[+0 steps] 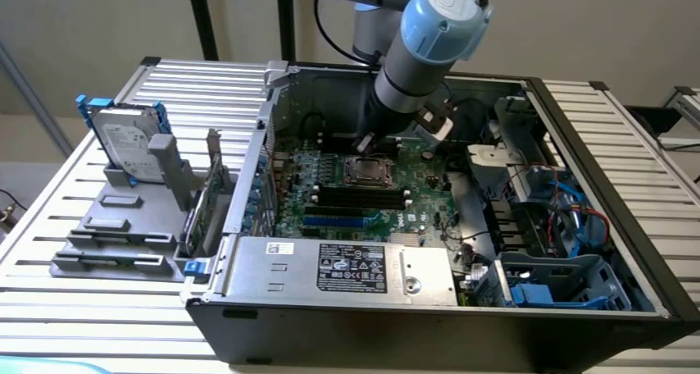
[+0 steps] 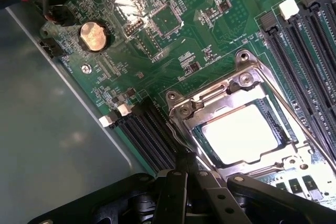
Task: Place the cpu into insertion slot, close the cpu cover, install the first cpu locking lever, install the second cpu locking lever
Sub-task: 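Install the first cpu locking lever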
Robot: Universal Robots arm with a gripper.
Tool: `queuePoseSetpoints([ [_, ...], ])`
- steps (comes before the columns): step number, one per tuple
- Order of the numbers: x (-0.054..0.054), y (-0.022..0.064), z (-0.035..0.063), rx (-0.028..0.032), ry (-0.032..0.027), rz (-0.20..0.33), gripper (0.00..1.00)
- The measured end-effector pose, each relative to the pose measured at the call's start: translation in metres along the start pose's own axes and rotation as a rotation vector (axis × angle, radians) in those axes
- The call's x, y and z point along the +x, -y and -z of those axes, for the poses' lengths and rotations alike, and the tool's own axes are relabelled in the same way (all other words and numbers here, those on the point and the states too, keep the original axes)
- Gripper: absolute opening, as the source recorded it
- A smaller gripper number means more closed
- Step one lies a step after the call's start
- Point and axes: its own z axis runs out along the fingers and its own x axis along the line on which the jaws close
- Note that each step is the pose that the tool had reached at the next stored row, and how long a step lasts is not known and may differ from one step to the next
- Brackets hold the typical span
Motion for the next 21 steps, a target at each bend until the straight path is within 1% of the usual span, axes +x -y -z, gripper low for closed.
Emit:
queuePoseSetpoints([
  [10, 0.0041, -0.0064, 0.0013, 0.0009, 0.001, 0.0, 0.11],
  [16, 0.0025, -0.0089, 0.002, 0.0014, 0.0011, 0.001, 0.11],
  [21, 0.0017, -0.01, 0.0021, 0.002, 0.0027, 0.005, 0.11],
])
